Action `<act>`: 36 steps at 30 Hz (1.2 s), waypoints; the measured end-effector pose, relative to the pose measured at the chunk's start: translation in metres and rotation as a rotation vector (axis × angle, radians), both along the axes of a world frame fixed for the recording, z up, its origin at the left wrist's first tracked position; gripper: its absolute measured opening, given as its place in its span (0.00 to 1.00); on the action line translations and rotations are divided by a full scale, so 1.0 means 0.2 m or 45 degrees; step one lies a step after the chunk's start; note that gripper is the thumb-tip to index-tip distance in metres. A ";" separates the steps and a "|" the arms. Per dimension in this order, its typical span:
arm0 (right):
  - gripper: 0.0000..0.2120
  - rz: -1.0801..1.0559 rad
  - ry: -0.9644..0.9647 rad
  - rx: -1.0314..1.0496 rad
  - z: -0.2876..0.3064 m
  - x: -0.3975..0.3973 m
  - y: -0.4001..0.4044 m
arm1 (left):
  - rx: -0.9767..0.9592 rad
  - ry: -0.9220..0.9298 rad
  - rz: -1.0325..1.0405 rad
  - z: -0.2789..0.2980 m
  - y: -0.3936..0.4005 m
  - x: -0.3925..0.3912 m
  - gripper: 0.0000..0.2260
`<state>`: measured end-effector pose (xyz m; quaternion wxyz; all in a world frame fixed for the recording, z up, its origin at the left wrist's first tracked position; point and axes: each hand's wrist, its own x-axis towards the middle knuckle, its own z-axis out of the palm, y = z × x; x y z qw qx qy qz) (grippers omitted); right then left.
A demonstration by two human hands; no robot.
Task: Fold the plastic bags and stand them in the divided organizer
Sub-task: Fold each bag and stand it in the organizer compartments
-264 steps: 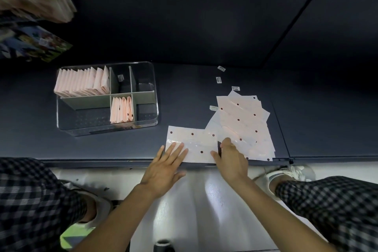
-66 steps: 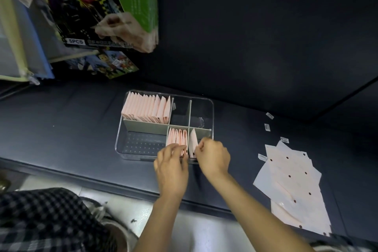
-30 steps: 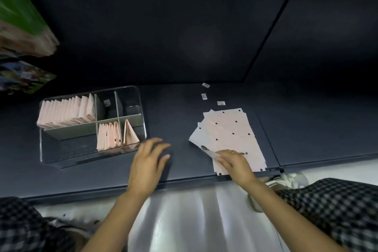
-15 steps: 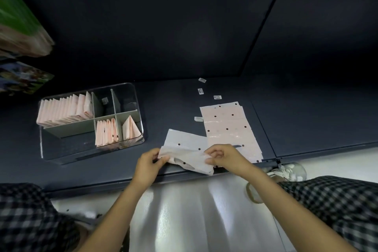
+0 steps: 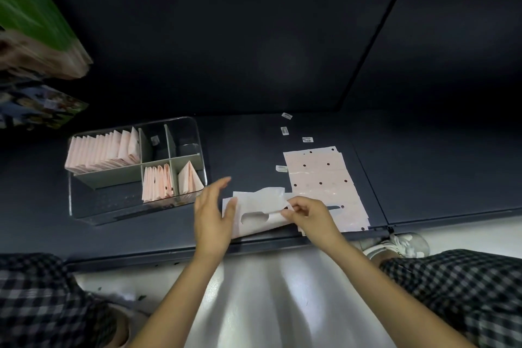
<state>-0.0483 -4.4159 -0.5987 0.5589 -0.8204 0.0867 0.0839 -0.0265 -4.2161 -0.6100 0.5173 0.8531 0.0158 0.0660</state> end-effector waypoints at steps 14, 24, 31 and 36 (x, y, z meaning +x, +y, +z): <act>0.05 0.169 -0.176 -0.489 0.18 0.01 0.13 | 0.047 -0.010 -0.379 0.27 -0.04 0.02 0.03; 0.11 0.171 -0.050 -0.107 0.17 0.01 0.10 | -0.382 0.144 -0.311 0.31 0.04 0.04 0.04; 0.07 -0.234 0.226 0.046 -0.03 -0.04 0.00 | -0.105 0.208 -0.073 0.13 0.11 0.01 0.13; 0.12 -0.499 0.466 0.082 -0.23 -0.10 -0.04 | 0.424 0.016 -0.347 -0.06 0.06 -0.15 0.13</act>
